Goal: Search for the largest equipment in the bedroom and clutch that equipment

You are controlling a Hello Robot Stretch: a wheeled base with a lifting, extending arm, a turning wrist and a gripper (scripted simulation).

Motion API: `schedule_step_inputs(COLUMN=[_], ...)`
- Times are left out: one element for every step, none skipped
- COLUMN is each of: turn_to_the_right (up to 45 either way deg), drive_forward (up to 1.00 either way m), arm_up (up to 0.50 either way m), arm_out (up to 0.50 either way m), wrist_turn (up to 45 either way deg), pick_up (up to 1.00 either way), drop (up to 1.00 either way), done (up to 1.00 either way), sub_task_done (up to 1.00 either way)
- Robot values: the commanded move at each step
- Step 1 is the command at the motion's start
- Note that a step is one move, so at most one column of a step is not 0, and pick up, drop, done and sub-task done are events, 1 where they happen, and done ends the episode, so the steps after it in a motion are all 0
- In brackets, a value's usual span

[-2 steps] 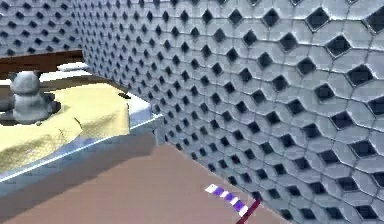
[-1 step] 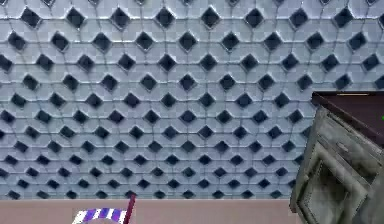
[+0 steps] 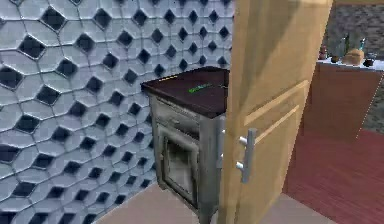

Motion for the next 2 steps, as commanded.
schedule_step_inputs(turn_to_the_right=[-45.0,-45.0], drive_forward=[0.0,0.0], arm_up=[0.0,0.0], arm_out=[0.0,0.0], wrist_turn=[0.0,0.0], pick_up=[0.0,0.0], drop=[0.0,0.0], done=[0.0,0.0], sub_task_done=[0.0,0.0])
